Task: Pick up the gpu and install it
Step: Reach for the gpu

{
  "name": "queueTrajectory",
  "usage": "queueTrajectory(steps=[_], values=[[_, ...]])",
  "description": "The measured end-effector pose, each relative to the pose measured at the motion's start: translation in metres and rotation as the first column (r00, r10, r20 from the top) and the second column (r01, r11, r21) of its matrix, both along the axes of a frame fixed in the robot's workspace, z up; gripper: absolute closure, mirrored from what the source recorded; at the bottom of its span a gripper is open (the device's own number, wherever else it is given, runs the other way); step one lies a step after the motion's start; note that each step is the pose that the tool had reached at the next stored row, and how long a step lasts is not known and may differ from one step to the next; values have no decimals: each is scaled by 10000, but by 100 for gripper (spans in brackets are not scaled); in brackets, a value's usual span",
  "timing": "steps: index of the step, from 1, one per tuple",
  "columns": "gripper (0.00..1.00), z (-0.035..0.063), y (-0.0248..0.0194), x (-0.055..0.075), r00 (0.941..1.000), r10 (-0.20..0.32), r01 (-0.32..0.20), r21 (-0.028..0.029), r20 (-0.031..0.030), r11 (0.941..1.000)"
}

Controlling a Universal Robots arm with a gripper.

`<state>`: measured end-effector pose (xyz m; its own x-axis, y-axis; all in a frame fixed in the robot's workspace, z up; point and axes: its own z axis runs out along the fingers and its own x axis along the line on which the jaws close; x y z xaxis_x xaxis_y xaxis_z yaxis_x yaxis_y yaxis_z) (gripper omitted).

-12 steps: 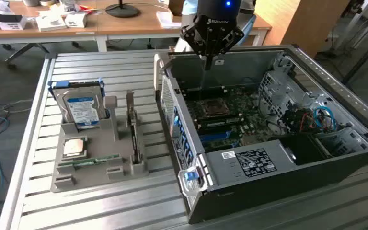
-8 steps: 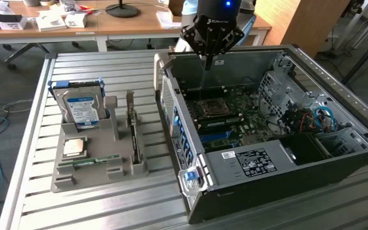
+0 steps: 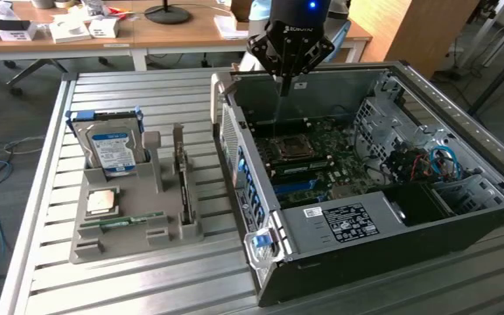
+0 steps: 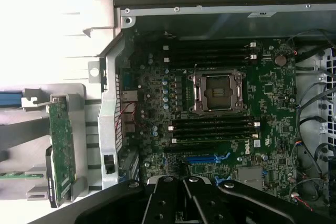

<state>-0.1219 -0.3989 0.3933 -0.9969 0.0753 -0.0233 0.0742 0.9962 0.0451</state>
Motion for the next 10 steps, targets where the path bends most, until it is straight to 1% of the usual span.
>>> queueTrajectory(steps=[3,10], values=[[89,-3,0,-22,10000,0,0,2,1,10000],[89,-4,0,-155,10000,1,-1,0,0,10000]])
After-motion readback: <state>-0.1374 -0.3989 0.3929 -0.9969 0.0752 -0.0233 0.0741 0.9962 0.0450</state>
